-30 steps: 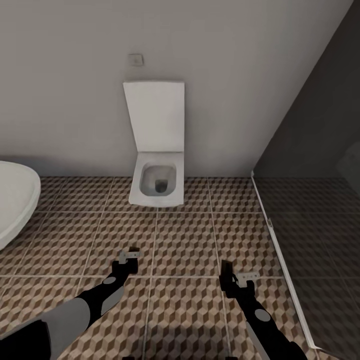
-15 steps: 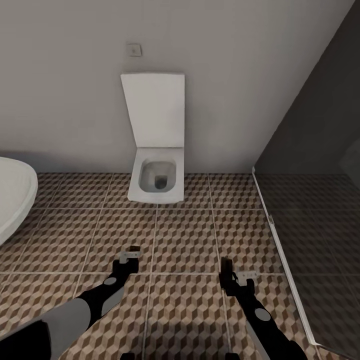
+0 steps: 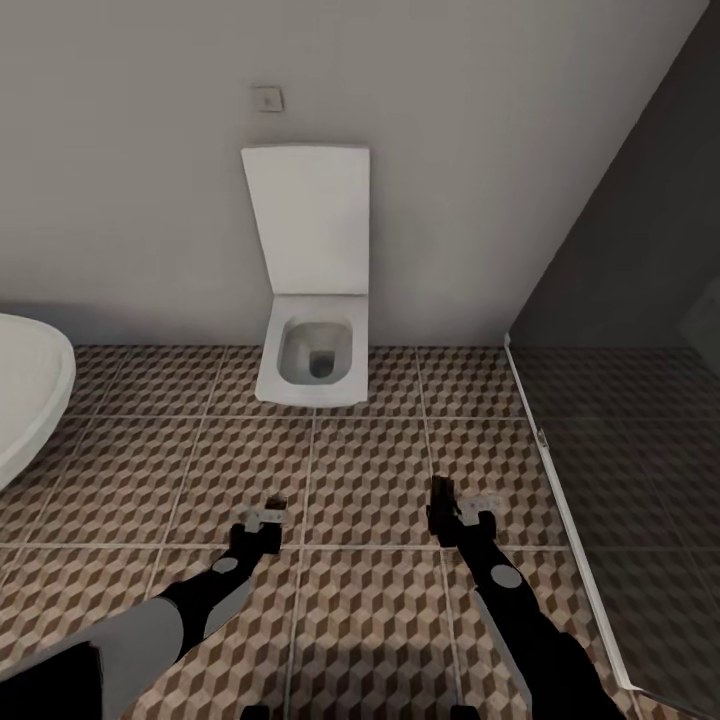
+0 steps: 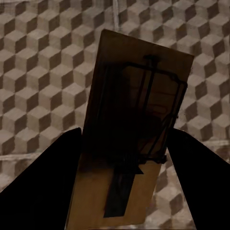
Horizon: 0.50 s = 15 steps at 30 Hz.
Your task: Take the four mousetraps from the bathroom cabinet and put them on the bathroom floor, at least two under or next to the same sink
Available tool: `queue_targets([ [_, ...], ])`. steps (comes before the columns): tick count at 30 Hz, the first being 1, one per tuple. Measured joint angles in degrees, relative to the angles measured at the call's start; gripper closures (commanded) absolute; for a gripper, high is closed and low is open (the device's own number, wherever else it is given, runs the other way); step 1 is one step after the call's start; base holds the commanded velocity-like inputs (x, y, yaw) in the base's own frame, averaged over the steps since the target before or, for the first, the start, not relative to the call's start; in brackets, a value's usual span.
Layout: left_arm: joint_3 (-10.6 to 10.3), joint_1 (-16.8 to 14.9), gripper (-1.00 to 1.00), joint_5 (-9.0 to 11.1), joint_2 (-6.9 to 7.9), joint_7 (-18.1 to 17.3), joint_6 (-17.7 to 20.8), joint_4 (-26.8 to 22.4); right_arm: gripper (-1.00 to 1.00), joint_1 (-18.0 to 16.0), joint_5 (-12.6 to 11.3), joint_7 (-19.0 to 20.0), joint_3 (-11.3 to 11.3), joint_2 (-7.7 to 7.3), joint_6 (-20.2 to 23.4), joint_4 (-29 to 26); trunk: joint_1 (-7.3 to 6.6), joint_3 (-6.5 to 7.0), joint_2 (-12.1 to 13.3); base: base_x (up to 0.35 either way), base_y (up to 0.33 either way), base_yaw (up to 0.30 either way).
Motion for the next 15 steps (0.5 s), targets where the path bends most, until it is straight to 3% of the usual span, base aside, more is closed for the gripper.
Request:
queue_targets([
  [2,0.8,-0.2,1.0,-0.1,-0.48,0.1,6.0,-0.5,1.0,-1.0,0.4,-0.1,0.1,0.52,0.8,0.0,0.0,0.0,0.0,0.0,0.0,0.0],
  [4,3.0,-0.5,1.0,-0.1,-1.16,0.1,13.9,-0.9,1.0,-1.9,0.6,-0.2,0.1,0.86,1.3,1.2,0.0,0.0,0.0,0.0,0.0,0.0],
  [5,3.8,-0.6,1.0,0.0,-1.27,0.0,15.3,-1.0,1.0,-2.1,0.6,-0.2,0.1,0.91,1.3,1.8,0.0,0.0,0.0,0.0,0.0,0.0],
  [7,8.0,-0.7,1.0,-0.1,-1.51,0.0,18.5,-1.8,1.0,-3.0,0.6,-0.1,0.1,1.07,1.2,3.9,0.0,0.0,0.0,0.0,0.0,0.0],
  [11,12.3,-0.8,1.0,-0.5,-1.44,-0.1,20.1,-5.0,1.0,-3.5,0.7,0.0,0.1,1.32,-0.8,5.8,0.0,0.0,0.0,0.0,0.0,0.0],
  [15,13.1,-0.8,1.0,-0.8,-1.33,-0.2,17.0,-6.6,1.0,-3.6,0.8,0.1,0.1,1.74,-1.8,6.1,0.0,0.0,0.0,0.0,0.0,0.0],
])
